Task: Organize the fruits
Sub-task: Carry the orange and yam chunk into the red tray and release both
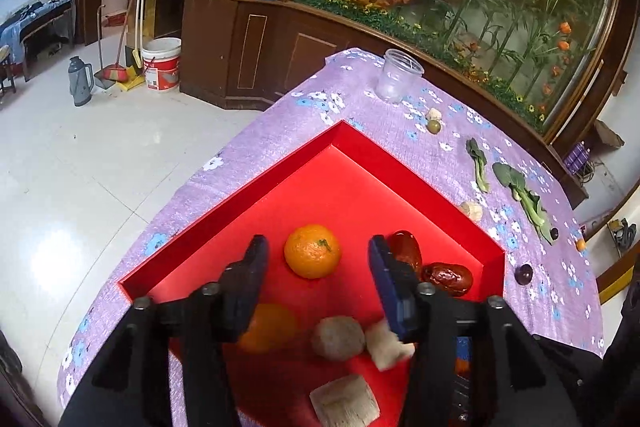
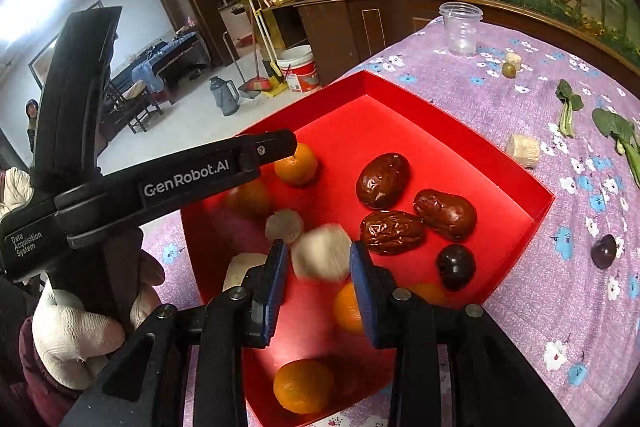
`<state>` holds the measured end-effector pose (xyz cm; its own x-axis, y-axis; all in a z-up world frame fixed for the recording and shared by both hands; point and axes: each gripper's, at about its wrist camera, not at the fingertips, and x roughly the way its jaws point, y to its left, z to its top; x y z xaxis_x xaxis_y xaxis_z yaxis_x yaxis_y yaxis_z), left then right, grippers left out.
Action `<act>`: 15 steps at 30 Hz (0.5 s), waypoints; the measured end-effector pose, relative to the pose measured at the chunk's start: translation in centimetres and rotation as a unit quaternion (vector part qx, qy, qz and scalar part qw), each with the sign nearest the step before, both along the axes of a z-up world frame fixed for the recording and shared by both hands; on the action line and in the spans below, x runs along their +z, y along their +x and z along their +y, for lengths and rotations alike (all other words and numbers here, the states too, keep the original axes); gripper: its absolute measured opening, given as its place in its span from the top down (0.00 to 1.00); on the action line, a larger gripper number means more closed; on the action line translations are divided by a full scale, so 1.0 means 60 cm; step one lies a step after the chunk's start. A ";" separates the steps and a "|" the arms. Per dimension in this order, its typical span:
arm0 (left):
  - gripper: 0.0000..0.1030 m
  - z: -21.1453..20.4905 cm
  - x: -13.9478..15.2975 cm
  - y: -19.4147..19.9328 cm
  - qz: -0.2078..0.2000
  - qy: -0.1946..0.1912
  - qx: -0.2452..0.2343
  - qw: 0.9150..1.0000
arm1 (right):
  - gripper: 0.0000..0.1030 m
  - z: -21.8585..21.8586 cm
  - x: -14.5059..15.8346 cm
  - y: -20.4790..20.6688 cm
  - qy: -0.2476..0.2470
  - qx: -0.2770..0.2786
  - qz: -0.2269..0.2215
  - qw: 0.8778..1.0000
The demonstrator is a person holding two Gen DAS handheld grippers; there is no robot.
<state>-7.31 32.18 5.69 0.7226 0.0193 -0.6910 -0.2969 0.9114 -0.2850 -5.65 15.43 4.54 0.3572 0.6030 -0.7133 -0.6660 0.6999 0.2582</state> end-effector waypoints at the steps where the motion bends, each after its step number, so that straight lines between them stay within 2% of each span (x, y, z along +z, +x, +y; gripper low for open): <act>1: 0.41 -0.002 0.004 -0.004 -0.003 0.003 0.002 1.000 | 0.59 -0.003 0.002 -0.002 0.003 -0.002 -0.001 1.000; 3: 0.39 -0.007 0.011 -0.011 -0.006 0.006 0.002 1.000 | 0.57 -0.011 0.006 -0.003 0.007 -0.008 -0.002 1.000; 8: 0.21 -0.030 0.032 -0.030 -0.014 0.031 0.012 0.999 | 0.51 -0.046 0.015 -0.018 0.017 -0.032 -0.009 0.999; 13: 0.18 -0.067 0.045 -0.049 -0.023 0.037 -0.004 0.999 | 0.43 -0.096 0.021 -0.028 0.025 -0.076 -0.014 0.997; 15: 0.18 -0.091 0.052 -0.059 -0.024 0.060 -0.004 0.998 | 0.41 -0.119 0.022 -0.033 0.029 -0.095 -0.014 0.995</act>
